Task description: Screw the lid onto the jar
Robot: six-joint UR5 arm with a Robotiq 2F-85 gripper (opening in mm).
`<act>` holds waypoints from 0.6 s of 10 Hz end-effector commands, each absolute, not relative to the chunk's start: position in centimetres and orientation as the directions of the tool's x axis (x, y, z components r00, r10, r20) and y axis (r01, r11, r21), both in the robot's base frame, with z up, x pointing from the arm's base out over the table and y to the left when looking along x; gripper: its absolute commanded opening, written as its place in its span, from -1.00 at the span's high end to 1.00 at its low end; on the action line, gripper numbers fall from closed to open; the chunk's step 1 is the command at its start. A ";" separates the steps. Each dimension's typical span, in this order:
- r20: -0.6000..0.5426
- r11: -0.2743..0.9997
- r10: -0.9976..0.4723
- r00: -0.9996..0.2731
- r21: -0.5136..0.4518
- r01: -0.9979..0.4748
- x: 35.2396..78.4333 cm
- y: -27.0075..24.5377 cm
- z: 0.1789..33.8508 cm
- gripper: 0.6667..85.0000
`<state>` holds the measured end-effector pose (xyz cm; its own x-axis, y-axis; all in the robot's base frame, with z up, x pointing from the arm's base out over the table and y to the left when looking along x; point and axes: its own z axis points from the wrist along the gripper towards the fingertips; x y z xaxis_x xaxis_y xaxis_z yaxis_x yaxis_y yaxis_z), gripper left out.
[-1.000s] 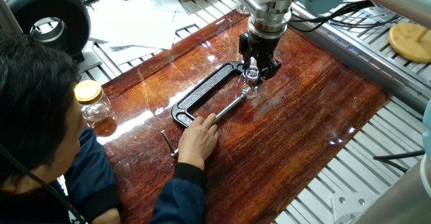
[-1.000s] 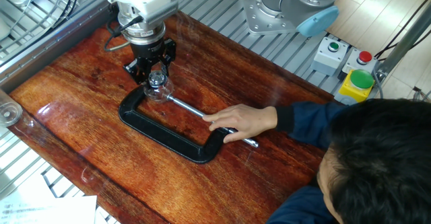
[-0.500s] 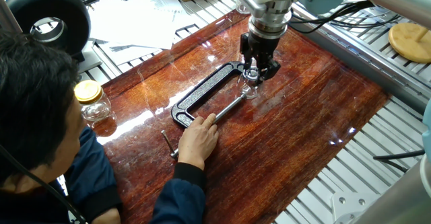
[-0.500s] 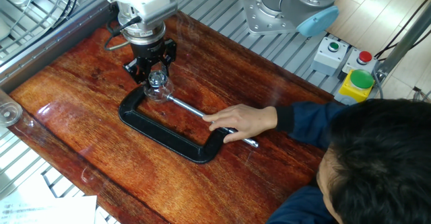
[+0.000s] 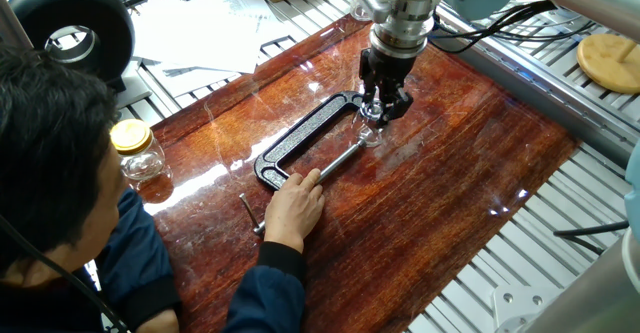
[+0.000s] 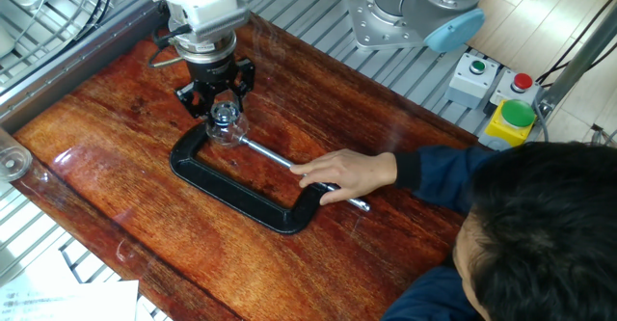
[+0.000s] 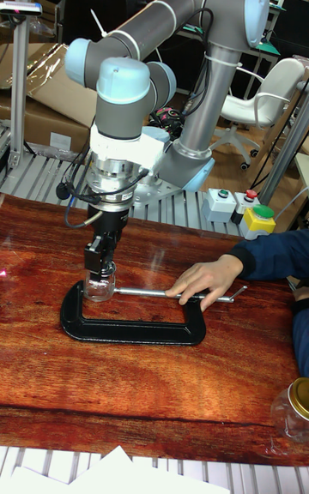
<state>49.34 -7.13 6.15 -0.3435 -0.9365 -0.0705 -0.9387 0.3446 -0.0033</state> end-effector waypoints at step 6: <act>-0.066 0.552 -0.831 -0.552 0.022 -0.834 49.4 -7.8 6.1 0.15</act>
